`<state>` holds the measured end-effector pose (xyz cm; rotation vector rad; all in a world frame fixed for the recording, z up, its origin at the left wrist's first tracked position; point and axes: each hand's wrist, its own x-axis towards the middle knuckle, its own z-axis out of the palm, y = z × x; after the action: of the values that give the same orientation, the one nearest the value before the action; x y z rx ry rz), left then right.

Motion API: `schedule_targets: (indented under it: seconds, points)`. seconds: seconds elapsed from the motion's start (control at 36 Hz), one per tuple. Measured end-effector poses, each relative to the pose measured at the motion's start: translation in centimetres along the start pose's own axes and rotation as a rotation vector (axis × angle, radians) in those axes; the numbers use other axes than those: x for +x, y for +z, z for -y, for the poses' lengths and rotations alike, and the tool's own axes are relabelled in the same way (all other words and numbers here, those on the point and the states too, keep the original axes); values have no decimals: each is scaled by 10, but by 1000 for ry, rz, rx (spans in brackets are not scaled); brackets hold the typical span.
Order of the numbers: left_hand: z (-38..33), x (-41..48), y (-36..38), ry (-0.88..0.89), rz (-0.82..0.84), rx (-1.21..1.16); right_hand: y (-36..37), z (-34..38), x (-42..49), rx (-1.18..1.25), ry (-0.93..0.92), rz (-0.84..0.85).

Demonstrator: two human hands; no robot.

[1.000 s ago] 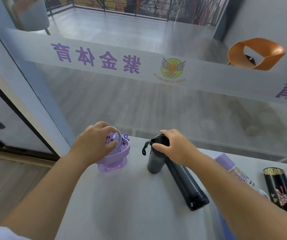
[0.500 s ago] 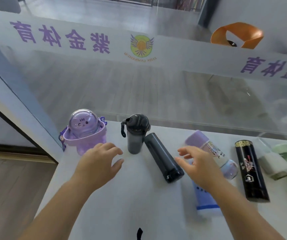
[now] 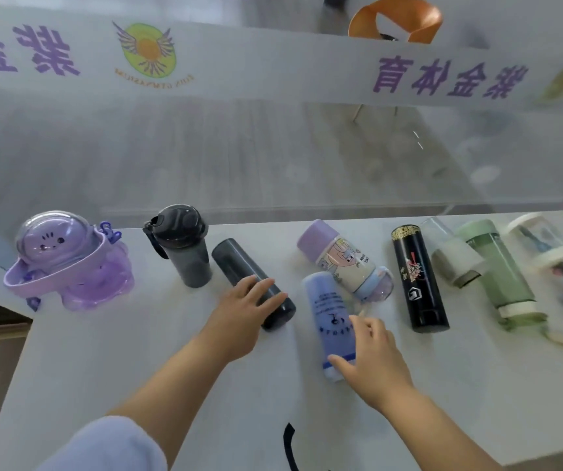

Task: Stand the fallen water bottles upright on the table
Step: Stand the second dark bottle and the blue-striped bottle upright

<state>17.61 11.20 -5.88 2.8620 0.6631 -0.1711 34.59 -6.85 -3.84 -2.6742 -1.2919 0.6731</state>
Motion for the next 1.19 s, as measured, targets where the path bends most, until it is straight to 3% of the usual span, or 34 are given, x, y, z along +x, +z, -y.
schedule_targets:
  seconds: [0.31,0.42,0.5,0.58,0.81,1.0,1.19]
  points:
    - [-12,29,1,-75,165,107,16,-3,4,311,200,185]
    - [-8,28,11,-67,21,100,11,-8,5,303,216,187]
    - [-9,25,11,-52,-195,-30,5,-10,5,285,211,150]
    - [-11,20,1,-60,-307,-148,-4,-11,4,281,191,92]
    - [-19,-2,-33,-278,-589,-595,-47,-4,8,366,90,-108]
    - [-8,-15,-53,-436,-604,-814,-79,15,12,297,-60,-220]
    - [4,-18,-55,-469,-546,-903,-80,29,20,144,-238,-173]
